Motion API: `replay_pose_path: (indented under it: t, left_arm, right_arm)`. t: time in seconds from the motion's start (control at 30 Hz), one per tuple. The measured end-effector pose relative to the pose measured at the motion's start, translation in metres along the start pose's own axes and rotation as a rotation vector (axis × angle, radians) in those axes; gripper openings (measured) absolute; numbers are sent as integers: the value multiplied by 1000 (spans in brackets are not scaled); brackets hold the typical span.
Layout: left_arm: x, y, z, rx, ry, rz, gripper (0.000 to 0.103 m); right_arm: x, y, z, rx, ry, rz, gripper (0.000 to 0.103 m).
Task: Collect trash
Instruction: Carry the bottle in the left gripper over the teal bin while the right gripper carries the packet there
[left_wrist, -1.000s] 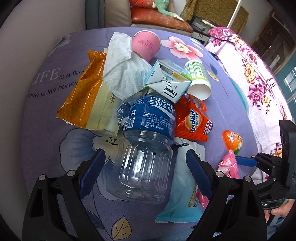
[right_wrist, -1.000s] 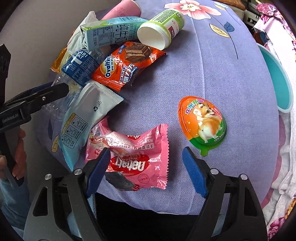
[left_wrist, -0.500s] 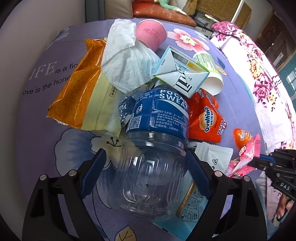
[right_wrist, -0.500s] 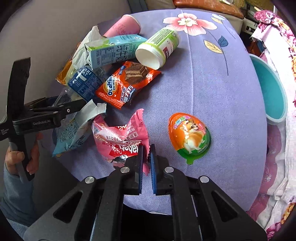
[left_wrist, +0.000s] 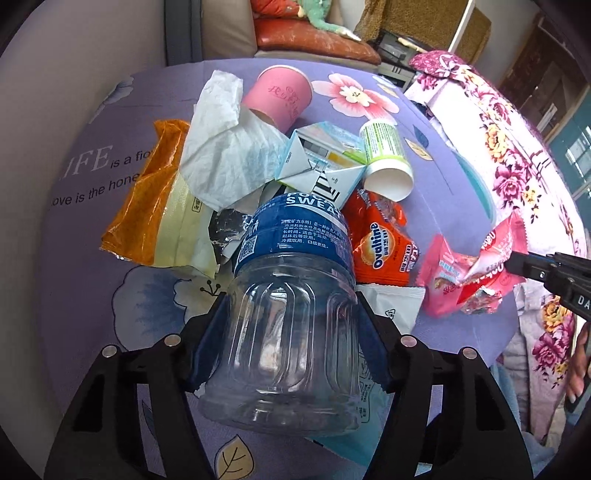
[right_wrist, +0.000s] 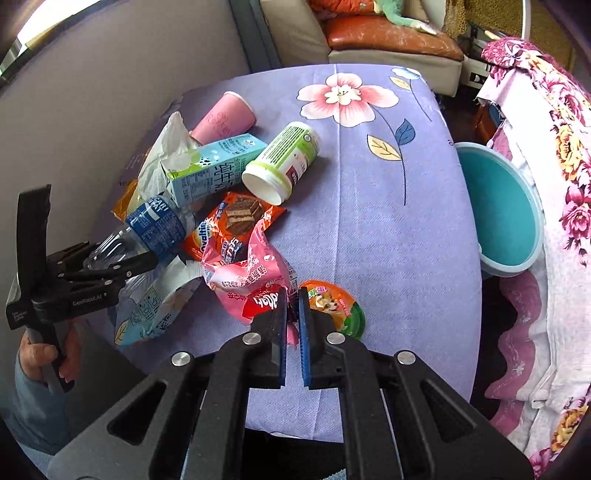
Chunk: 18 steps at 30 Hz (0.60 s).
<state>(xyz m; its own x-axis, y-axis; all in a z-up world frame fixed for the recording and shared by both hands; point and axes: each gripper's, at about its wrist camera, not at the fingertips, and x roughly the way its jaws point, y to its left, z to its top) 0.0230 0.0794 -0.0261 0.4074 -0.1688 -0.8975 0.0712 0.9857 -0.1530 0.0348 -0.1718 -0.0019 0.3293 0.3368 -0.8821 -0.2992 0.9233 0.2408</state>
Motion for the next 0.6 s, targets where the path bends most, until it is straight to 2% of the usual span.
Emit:
replay_pose_path:
  t: [0.43, 0.6]
  left_arm:
    - [-65, -23, 10, 18, -117, -63, 66]
    - [-68, -51, 25, 73, -129, -84, 67]
  right_arm:
    - [-30, -40, 21, 71, -95, -20, 5]
    - [-41, -58, 27, 93, -133, -28, 5]
